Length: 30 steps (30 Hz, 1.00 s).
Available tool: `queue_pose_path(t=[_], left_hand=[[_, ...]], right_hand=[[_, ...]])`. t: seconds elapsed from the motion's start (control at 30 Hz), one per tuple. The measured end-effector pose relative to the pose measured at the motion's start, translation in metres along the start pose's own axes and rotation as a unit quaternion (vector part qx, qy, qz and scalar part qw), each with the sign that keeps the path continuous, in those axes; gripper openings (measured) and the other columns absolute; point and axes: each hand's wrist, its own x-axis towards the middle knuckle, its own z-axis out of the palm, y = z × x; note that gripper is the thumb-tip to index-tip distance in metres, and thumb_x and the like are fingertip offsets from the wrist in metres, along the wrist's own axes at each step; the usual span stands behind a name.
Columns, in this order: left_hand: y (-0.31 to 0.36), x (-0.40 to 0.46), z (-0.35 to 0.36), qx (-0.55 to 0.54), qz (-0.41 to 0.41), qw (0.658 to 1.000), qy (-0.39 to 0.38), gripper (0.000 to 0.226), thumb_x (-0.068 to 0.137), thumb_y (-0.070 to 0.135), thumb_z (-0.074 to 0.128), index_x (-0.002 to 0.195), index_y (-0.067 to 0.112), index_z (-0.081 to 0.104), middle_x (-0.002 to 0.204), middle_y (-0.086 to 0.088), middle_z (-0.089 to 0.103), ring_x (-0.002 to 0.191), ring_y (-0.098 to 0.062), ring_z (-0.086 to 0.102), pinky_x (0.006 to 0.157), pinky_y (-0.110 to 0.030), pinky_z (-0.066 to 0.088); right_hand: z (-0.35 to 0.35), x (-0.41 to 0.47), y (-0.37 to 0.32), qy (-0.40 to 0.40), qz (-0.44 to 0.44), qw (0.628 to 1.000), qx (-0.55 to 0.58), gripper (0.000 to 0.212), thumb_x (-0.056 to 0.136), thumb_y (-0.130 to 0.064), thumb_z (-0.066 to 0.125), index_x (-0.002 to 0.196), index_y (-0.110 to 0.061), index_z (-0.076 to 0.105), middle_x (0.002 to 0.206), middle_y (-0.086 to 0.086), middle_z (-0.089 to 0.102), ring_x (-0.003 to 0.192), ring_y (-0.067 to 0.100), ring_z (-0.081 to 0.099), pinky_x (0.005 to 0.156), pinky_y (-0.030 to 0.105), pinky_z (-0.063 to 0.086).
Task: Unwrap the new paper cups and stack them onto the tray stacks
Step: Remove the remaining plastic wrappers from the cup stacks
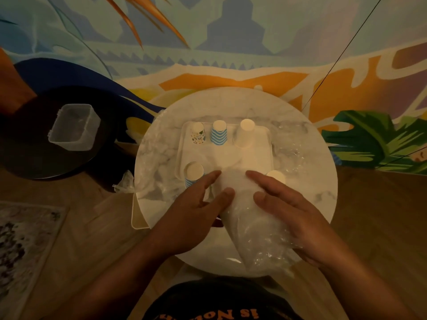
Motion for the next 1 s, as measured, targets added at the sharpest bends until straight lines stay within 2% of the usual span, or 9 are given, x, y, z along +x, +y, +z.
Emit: queue_pose_path(t=[0.1, 0.23, 0.33, 0.47, 0.63, 0.7, 0.77, 0.9, 1.0], left_hand=[[0.012, 0.005, 0.001, -0.033, 0.032, 0.999, 0.007, 0.075, 0.077, 0.052, 0.063, 0.147, 0.033, 0.046, 0.139, 0.008, 0.058, 0.107, -0.01, 0.071, 0.081, -0.036, 0.063], [0.03, 0.024, 0.002, -0.119, -0.025, 0.991, 0.049, 0.081, 0.073, 0.054, 0.064, 0.149, 0.034, 0.044, 0.142, 0.005, 0.055, 0.113, -0.024, 0.068, 0.079, -0.04, 0.063], [0.036, 0.047, 0.003, -0.214, -0.079, 0.971, 0.072, 0.068, 0.073, 0.061, 0.064, 0.132, 0.027, 0.061, 0.126, -0.004, 0.07, 0.105, -0.028, 0.072, 0.088, -0.05, 0.06], [0.036, 0.068, 0.01, -0.283, -0.079, 0.955, 0.047, 0.057, 0.081, 0.062, 0.069, 0.122, 0.022, 0.071, 0.117, -0.009, 0.075, 0.11, -0.027, 0.071, 0.104, -0.053, 0.051], [0.043, 0.08, 0.017, -0.273, -0.043, 0.958, 0.071, 0.044, 0.089, 0.053, 0.066, 0.115, 0.018, 0.071, 0.108, -0.006, 0.077, 0.103, -0.025, 0.074, 0.087, -0.042, 0.059], [0.045, 0.083, 0.02, -0.276, -0.013, 0.958, 0.076, 0.044, 0.083, 0.055, 0.066, 0.11, 0.02, 0.071, 0.102, -0.002, 0.079, 0.098, -0.021, 0.075, 0.077, -0.036, 0.061], [0.046, 0.083, 0.026, -0.265, 0.01, 0.961, 0.075, 0.042, 0.081, 0.057, 0.061, 0.105, 0.023, 0.07, 0.098, 0.001, 0.079, 0.095, -0.017, 0.076, 0.076, -0.034, 0.061], [0.042, 0.084, 0.041, -0.235, 0.031, 0.969, 0.07, 0.051, 0.079, 0.063, 0.058, 0.113, 0.026, 0.069, 0.11, 0.001, 0.077, 0.104, -0.019, 0.073, 0.093, -0.042, 0.059], [0.039, 0.085, 0.045, -0.229, 0.051, 0.971, 0.049, 0.049, 0.081, 0.058, 0.056, 0.116, 0.026, 0.067, 0.111, 0.002, 0.077, 0.105, -0.016, 0.073, 0.086, -0.033, 0.06]], right_hand=[[-0.002, 0.01, -0.008, -0.013, -0.046, 0.997, -0.054, 0.057, 0.078, -0.036, 0.07, 0.134, -0.038, 0.06, 0.116, -0.017, 0.072, 0.109, 0.009, 0.069, 0.082, 0.025, 0.058], [-0.005, 0.027, -0.005, -0.015, -0.138, 0.971, -0.193, 0.064, 0.086, -0.042, 0.076, 0.144, -0.044, 0.048, 0.153, -0.02, 0.045, 0.139, 0.007, 0.047, 0.104, 0.039, 0.052], [-0.003, 0.035, -0.005, -0.013, -0.203, 0.929, -0.31, 0.073, 0.087, -0.035, 0.077, 0.15, -0.042, 0.04, 0.16, -0.03, 0.025, 0.147, -0.007, 0.024, 0.114, 0.03, 0.04], [0.001, 0.045, -0.004, -0.023, -0.213, 0.893, -0.395, 0.101, 0.084, -0.043, 0.079, 0.16, -0.039, 0.012, 0.164, -0.029, 0.014, 0.146, -0.012, 0.02, 0.119, 0.019, 0.031], [-0.001, 0.058, 0.003, 0.079, -0.208, 0.934, -0.28, 0.118, 0.075, -0.043, 0.088, 0.16, -0.039, 0.006, 0.164, -0.028, 0.011, 0.147, -0.008, 0.022, 0.114, 0.021, 0.035], [-0.001, 0.061, 0.005, 0.122, -0.176, 0.948, -0.236, 0.113, 0.074, -0.053, 0.084, 0.158, -0.044, 0.01, 0.161, -0.031, 0.015, 0.143, -0.005, 0.03, 0.113, 0.028, 0.041], [0.001, 0.061, 0.007, 0.13, -0.157, 0.95, -0.235, 0.102, 0.077, -0.061, 0.074, 0.158, -0.045, 0.015, 0.159, -0.028, 0.024, 0.139, -0.003, 0.036, 0.112, 0.03, 0.044], [0.007, 0.066, 0.005, 0.147, -0.171, 0.943, -0.246, 0.086, 0.085, -0.062, 0.06, 0.159, -0.035, 0.025, 0.154, -0.028, 0.03, 0.124, -0.028, 0.03, 0.098, -0.004, 0.029], [0.004, 0.072, 0.006, 0.161, -0.184, 0.941, -0.235, 0.079, 0.09, -0.058, 0.058, 0.158, -0.033, 0.028, 0.152, -0.028, 0.031, 0.113, -0.041, 0.025, 0.095, -0.009, 0.025]])
